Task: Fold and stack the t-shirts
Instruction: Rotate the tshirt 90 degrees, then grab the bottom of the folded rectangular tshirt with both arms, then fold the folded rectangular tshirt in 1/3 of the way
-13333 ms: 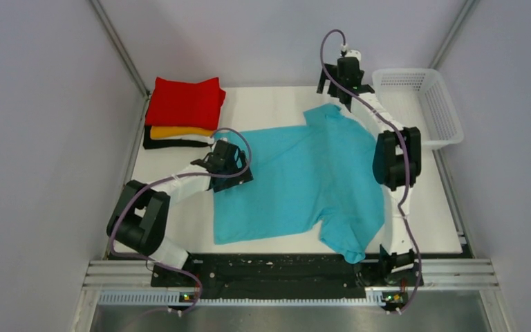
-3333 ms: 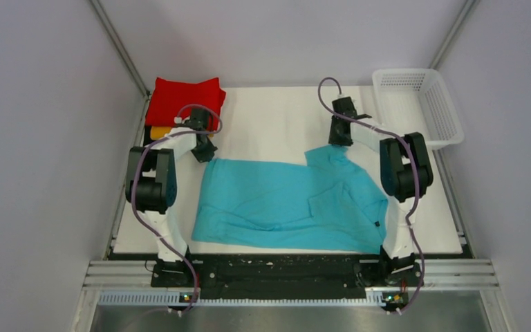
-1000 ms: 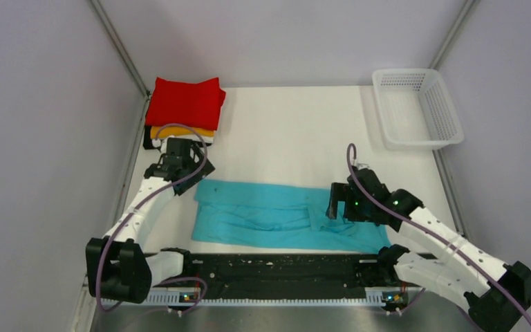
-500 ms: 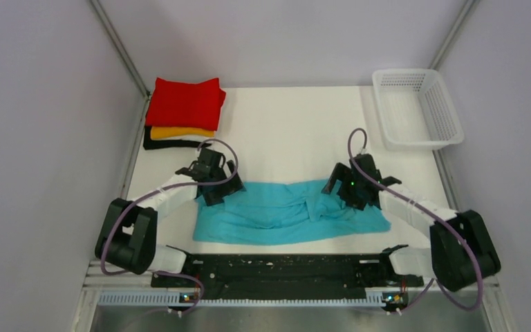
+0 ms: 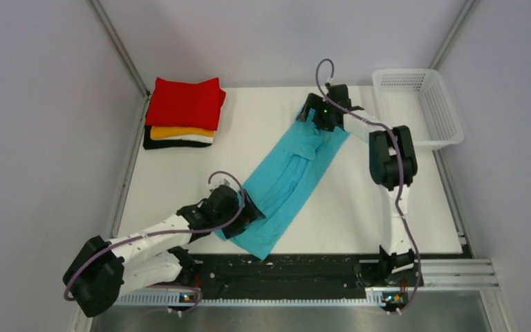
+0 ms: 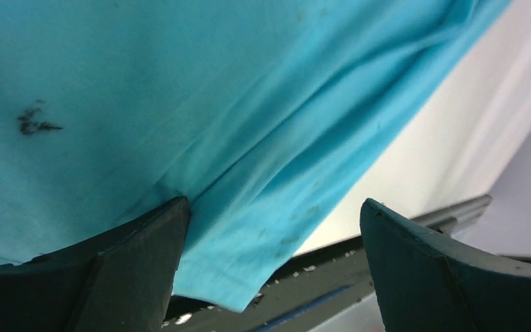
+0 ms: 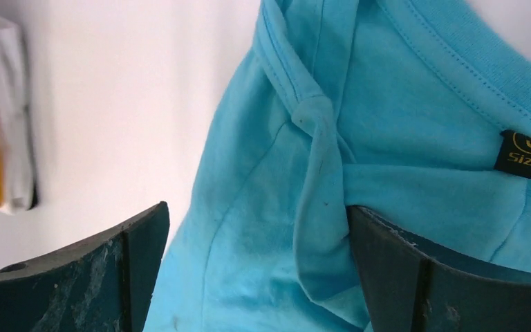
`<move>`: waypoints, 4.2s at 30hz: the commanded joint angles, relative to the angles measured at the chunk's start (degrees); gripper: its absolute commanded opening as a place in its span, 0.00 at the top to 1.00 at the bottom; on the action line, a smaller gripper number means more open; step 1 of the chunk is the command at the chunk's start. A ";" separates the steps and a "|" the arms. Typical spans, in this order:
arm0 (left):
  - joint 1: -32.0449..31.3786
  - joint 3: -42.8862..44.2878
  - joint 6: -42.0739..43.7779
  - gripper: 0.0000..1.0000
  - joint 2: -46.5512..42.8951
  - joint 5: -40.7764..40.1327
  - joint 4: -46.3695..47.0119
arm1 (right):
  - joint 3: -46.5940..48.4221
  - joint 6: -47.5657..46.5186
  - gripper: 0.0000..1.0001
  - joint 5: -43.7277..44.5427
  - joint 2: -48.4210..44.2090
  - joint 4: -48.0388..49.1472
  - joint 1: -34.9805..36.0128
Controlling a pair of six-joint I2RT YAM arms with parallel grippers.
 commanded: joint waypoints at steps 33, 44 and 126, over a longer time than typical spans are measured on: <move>-23.40 8.73 -3.84 0.01 -8.69 -30.64 -19.19 | -11.01 -8.69 0.01 11.48 -30.51 -14.02 6.72; -14.78 -4.34 1.01 0.30 -10.69 -15.92 -5.39 | -60.01 11.34 0.03 8.89 -68.18 -9.12 31.36; 15.07 58.71 27.70 1.00 51.89 2.00 -0.97 | -39.07 0.82 1.00 -0.99 -33.29 13.59 2.37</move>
